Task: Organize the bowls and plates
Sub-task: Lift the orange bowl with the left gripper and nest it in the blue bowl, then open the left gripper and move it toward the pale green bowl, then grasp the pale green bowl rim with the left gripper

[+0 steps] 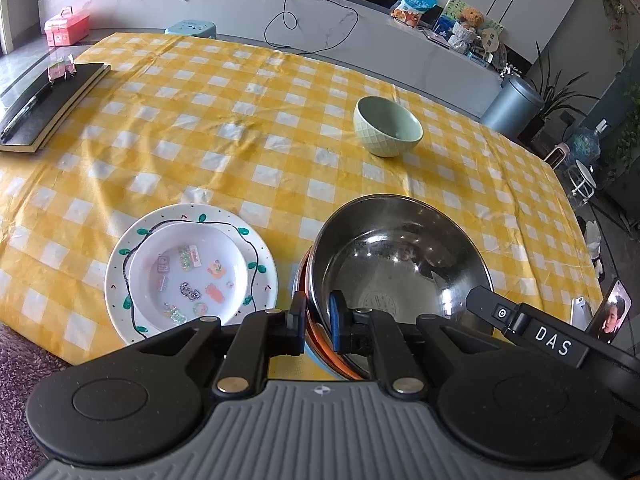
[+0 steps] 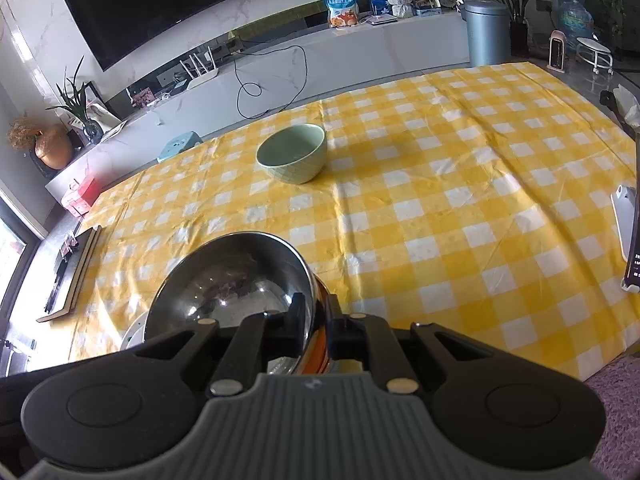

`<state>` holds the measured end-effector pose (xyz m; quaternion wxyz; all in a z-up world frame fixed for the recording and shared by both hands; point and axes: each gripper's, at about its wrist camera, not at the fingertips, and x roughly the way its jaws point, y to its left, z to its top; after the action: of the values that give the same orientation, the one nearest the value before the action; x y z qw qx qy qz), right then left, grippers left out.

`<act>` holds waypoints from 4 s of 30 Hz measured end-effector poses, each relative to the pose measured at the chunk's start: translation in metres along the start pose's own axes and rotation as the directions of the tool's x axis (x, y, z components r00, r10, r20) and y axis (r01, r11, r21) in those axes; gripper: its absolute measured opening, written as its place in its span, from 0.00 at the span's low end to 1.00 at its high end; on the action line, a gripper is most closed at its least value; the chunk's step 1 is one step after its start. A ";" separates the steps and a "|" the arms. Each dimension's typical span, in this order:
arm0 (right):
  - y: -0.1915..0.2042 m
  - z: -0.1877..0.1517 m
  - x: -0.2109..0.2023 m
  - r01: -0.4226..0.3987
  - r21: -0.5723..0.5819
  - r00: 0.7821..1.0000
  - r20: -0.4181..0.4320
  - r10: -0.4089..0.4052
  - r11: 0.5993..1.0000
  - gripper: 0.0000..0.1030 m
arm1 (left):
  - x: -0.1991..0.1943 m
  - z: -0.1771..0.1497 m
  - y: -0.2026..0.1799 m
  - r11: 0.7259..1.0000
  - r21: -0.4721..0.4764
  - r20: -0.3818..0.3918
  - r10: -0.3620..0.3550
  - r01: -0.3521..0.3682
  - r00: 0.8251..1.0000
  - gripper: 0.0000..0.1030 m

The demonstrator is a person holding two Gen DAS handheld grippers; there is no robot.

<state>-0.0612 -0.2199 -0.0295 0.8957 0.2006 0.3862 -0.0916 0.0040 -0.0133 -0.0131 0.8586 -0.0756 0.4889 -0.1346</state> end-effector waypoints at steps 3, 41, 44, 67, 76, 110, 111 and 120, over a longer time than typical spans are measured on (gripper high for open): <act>-0.001 0.000 0.003 0.002 0.002 1.000 -0.002 -0.002 1.000 0.08 | 0.003 0.000 -0.002 1.000 0.016 0.001 0.012 -0.012 1.000 0.13; 0.011 0.017 -0.004 -0.021 -0.067 0.993 0.118 0.029 0.998 0.50 | -0.007 0.028 -0.013 0.987 0.156 0.086 0.010 -0.023 0.996 0.39; 0.012 0.023 -0.005 -0.020 -0.078 0.990 0.134 0.031 0.997 0.58 | -0.006 0.034 -0.016 0.984 0.178 0.096 0.004 -0.021 0.995 0.41; 0.003 0.097 0.055 0.040 -0.110 0.996 0.088 -0.030 0.993 0.74 | 0.051 0.115 -0.027 0.967 0.246 -0.002 -0.066 0.064 0.998 0.55; 0.003 0.122 0.101 0.046 -0.096 0.998 0.049 -0.042 0.994 0.83 | 0.087 0.142 -0.029 0.963 0.255 -0.022 -0.082 0.085 0.996 0.57; -0.003 0.164 0.229 0.035 0.046 0.990 -0.138 -0.028 0.998 0.22 | 0.208 0.186 -0.036 0.991 0.078 -0.136 -0.102 0.113 0.986 0.20; -0.003 0.165 0.230 0.030 0.049 0.989 -0.143 -0.023 0.998 0.19 | 0.210 0.186 -0.037 0.991 0.080 -0.135 -0.094 0.106 0.986 0.19; -0.002 0.163 0.235 0.031 0.060 0.989 -0.146 -0.022 0.998 0.13 | 0.210 0.185 -0.040 0.992 0.100 -0.128 -0.069 0.083 0.989 0.11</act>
<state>0.2062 -0.2941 -0.0996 0.8571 0.2296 0.4502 -0.1004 0.2585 -0.1156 -0.0805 0.8235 -0.0403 0.5304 -0.1974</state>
